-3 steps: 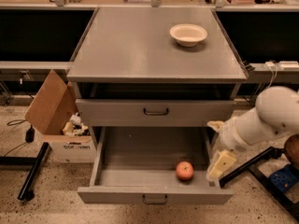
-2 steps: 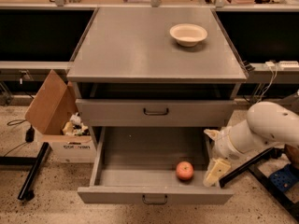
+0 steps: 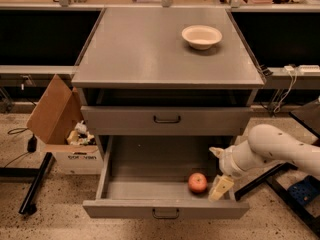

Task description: Pick apple from middle drawer and place on counter

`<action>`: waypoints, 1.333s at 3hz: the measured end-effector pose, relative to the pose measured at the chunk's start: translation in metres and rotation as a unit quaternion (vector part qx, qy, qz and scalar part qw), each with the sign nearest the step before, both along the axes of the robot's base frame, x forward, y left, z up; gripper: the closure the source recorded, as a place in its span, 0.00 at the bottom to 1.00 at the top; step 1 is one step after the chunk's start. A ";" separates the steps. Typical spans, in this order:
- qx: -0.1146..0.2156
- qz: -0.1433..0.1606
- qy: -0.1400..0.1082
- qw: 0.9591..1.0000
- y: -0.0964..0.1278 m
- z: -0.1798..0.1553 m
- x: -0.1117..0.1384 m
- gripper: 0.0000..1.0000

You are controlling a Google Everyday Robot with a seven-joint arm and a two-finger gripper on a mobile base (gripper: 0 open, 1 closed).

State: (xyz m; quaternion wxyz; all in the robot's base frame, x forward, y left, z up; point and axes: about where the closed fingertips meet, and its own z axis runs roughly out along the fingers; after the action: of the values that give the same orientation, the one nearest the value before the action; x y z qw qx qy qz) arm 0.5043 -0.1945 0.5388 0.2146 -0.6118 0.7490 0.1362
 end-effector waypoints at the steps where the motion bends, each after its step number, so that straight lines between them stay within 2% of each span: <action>1: 0.002 -0.001 0.005 1.000 0.005 -0.021 0.012 0.00; 2: 0.009 -0.008 0.024 1.000 0.006 -0.067 0.032 0.00; 3: 0.009 -0.008 0.024 1.000 0.006 -0.068 0.032 0.00; 4: -0.004 -0.015 0.005 1.000 0.003 -0.072 0.037 0.00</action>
Offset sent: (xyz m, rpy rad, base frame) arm 0.0339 0.0125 -0.0695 0.0057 0.0322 -0.0065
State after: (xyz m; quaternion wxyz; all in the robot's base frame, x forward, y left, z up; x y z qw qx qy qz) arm 0.5409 -0.1912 0.4673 0.2105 -0.6002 0.7600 0.1336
